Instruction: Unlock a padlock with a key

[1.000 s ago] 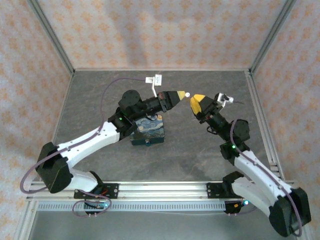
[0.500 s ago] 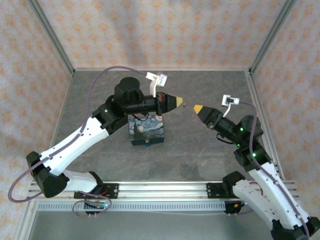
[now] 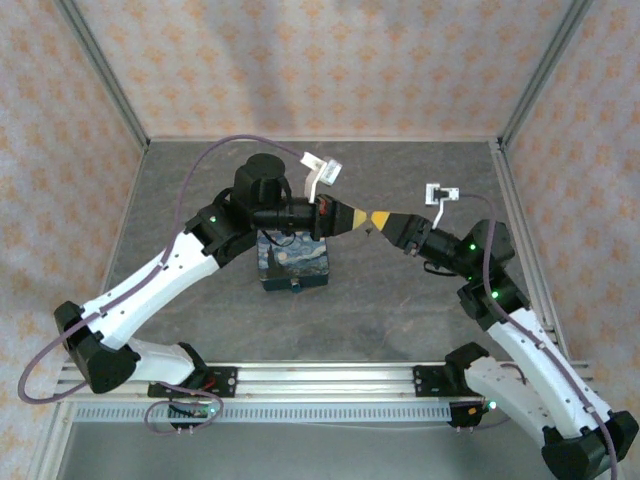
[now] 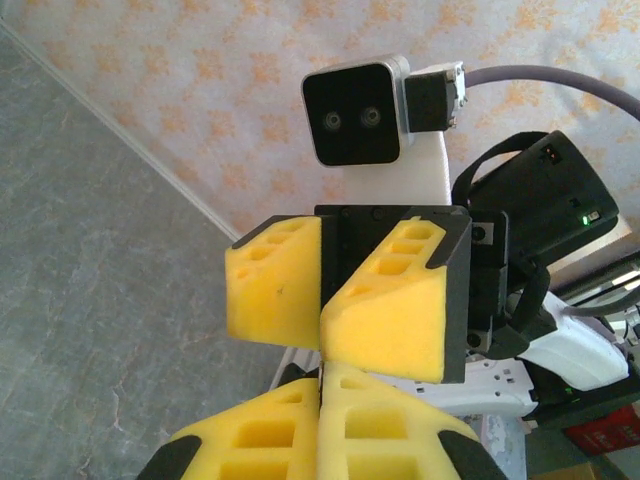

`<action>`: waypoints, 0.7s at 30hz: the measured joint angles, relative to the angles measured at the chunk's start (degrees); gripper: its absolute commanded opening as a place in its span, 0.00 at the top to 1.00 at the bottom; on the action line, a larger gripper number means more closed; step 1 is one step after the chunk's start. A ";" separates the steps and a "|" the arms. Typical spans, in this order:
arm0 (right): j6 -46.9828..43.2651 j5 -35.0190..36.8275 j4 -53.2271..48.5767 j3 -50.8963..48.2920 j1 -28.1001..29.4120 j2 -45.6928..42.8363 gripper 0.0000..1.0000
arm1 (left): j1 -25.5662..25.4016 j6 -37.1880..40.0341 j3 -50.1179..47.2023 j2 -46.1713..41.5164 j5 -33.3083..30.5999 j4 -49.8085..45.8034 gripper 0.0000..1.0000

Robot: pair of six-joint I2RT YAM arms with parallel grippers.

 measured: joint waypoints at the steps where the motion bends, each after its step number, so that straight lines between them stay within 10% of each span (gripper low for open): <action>1: 0.33 -0.46 0.70 0.00 0.02 0.20 0.68 | 0.00 0.00 0.02 0.04 0.31 0.00 1.00; 21: 2.47 -6.08 4.81 0.00 0.09 0.85 0.69 | 0.00 1.03 0.39 0.57 0.76 0.00 1.00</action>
